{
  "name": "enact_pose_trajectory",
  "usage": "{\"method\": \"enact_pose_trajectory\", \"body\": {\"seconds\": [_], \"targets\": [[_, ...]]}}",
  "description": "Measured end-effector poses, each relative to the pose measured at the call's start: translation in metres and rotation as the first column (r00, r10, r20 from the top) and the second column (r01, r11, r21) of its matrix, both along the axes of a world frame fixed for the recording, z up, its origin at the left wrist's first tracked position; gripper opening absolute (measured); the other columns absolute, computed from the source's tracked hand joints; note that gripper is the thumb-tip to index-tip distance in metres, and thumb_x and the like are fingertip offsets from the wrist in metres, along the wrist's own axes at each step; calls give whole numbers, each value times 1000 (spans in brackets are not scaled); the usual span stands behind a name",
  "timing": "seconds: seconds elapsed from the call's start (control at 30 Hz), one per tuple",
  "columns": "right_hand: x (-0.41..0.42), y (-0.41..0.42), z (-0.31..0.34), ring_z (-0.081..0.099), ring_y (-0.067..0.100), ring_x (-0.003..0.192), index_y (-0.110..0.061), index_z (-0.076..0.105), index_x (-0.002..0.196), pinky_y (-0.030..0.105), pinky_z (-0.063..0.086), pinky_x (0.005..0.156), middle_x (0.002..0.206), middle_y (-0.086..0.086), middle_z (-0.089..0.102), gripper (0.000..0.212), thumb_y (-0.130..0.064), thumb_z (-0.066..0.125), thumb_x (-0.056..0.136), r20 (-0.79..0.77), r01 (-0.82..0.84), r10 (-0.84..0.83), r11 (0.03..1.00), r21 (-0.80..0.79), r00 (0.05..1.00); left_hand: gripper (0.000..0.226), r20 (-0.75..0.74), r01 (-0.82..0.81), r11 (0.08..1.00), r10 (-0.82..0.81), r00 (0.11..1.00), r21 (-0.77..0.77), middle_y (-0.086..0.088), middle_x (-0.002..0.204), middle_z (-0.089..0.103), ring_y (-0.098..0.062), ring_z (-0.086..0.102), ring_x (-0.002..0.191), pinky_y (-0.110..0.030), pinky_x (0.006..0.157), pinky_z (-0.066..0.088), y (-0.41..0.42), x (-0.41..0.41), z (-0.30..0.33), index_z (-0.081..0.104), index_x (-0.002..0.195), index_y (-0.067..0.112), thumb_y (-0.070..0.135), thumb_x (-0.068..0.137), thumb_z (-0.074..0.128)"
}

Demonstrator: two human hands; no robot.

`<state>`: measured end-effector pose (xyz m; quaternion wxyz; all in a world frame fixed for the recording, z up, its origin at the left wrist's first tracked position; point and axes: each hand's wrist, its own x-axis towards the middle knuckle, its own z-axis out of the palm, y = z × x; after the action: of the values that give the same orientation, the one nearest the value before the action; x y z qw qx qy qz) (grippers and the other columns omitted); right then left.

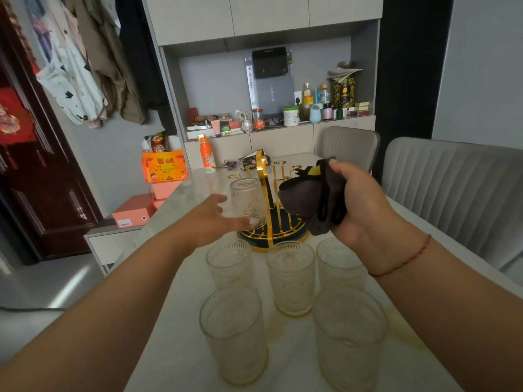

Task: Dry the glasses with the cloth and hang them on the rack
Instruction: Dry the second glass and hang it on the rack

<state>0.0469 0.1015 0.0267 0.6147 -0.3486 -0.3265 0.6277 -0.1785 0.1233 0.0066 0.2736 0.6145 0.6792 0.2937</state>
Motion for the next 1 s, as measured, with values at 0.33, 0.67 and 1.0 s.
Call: {"method": "enact_pose_trajectory", "body": {"seconds": [0.33, 0.67, 1.0], "targets": [[-6, -31, -3, 67, 26, 96, -15, 65, 107, 45, 52, 89, 99, 8, 70, 24, -30, 51, 95, -13, -19, 18, 1000, -11, 1000, 117, 121, -8, 1000, 5, 993, 27, -1, 144, 48, -20, 46, 128, -37, 99, 41, -67, -8, -21, 42, 142, 28, 73, 37, 70], [2, -65, -23, 63, 23, 77, -17, 64, 88, 46, 45, 92, 71, 3, 70, 25, -34, 47, 96, -81, -58, 59, 998, 12, 995, 129, 88, -30, 990, 18, 996, 138, 5, 132, 48, -11, 47, 118, -28, 89, 42, -136, 12, -59, 33, 145, 34, 78, 30, 72], [-10, -92, -43, 67, 29, 100, -16, 63, 109, 48, 50, 94, 109, 11, 71, 22, -29, 51, 96, -77, -29, 29, 1000, 2, 997, 99, 73, -212, 949, 200, 977, 234, 11, 112, 59, -7, 57, 100, -21, 79, 43, -148, 27, -96, 44, 133, 22, 48, 51, 92]]}}
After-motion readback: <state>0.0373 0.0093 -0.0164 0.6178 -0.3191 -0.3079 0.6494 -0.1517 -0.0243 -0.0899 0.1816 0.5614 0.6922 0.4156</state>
